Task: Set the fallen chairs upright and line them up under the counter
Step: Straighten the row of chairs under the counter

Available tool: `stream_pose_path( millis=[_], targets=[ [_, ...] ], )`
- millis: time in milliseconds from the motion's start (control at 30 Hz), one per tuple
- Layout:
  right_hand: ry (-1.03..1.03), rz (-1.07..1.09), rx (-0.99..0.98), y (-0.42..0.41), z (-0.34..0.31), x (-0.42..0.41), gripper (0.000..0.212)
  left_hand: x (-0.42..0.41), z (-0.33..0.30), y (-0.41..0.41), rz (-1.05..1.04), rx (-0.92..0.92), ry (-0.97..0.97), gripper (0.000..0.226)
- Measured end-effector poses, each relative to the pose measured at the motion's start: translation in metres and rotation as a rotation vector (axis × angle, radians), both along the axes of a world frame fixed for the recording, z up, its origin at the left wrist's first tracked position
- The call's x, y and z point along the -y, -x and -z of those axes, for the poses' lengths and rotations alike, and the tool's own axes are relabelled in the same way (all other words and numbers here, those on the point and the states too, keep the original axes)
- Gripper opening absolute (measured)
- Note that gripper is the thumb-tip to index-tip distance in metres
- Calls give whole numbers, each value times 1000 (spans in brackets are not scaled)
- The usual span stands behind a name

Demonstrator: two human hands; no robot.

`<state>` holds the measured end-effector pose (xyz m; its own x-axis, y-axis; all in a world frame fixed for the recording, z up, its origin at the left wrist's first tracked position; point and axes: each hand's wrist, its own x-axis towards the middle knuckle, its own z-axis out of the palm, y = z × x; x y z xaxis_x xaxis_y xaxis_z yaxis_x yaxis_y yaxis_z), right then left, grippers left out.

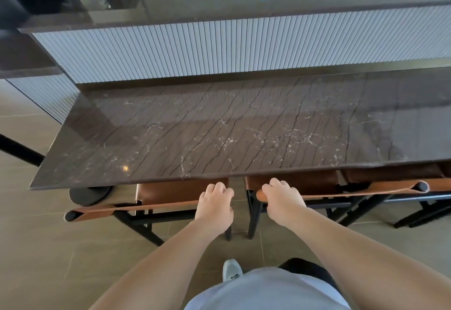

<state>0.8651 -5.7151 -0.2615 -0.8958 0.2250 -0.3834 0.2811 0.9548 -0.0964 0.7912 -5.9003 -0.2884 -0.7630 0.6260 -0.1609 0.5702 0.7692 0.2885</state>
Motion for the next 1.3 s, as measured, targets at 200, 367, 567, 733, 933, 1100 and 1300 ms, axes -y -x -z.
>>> stream_pose_path(
  millis=[200,367,567,733,933,1100,1300],
  targets=[
    [-66,-99,-62,-1,13,-11,44,-1,1,10,35,1,108,25],
    [-60,-136,-84,0,17,-14,41,8,4,19,80,13,136,22],
    [-6,-184,-35,7,12,-23,34,8,1,33,178,13,181,19],
    [3,-220,-7,10,11,-27,30,5,-1,36,199,19,222,13],
    [5,-246,-4,13,13,-29,27,3,1,38,214,45,226,5],
    [17,-237,-16,12,14,-29,27,0,2,38,234,35,211,9],
    [33,-210,-32,11,13,-27,31,-2,0,37,229,19,199,13]
  ],
)
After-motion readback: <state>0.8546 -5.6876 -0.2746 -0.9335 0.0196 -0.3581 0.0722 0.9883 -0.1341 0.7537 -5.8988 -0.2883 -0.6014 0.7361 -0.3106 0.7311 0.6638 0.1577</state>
